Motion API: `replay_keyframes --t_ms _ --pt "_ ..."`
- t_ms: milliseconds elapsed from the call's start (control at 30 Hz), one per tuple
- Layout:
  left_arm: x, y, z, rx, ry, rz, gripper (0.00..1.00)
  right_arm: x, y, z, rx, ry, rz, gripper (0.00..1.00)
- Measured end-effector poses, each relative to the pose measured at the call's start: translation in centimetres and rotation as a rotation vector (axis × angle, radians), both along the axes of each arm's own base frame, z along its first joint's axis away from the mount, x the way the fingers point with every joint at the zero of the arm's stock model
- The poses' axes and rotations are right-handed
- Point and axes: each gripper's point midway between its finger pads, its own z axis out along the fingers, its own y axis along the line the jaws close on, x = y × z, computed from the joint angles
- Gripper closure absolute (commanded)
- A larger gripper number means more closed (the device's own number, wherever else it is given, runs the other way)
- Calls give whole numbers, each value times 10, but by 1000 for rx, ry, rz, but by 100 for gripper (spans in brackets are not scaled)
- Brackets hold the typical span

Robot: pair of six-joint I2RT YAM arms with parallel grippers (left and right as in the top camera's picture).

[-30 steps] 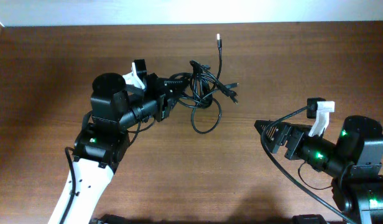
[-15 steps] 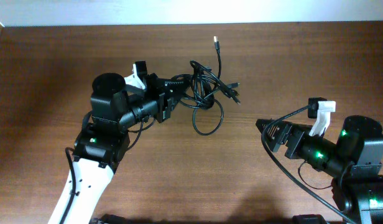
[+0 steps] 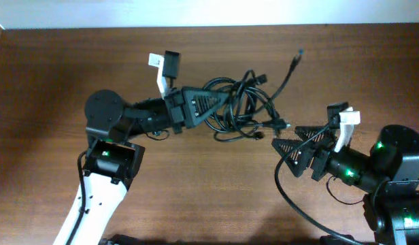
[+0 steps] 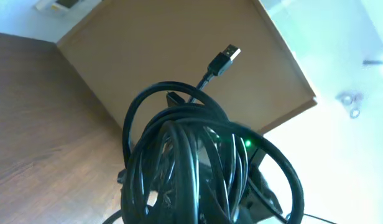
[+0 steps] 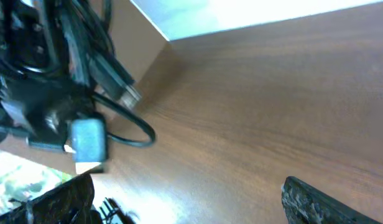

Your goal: Untangle cables

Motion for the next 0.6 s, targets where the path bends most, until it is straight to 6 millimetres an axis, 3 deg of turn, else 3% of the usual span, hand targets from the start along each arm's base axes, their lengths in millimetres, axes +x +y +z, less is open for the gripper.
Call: replay_keyframes --t_ms 67,200,267,467,600 --pt "-5 -12 -5 11 -21 -37 100 1 3 10 3 -60 27 5" --pt "1 -37 -30 40 -10 -107 100 4 5 25 9 -150 48 16" --pt "-7 -40 -23 23 -114 -166 100 6 5 31 9 -184 48 21" --pt "-31 -41 -32 55 -373 -321 100 19 -3 37 -19 -231 -27 21" --pt "-17 -23 -33 79 -530 -260 100 22 -6 38 -27 -239 -48 21"
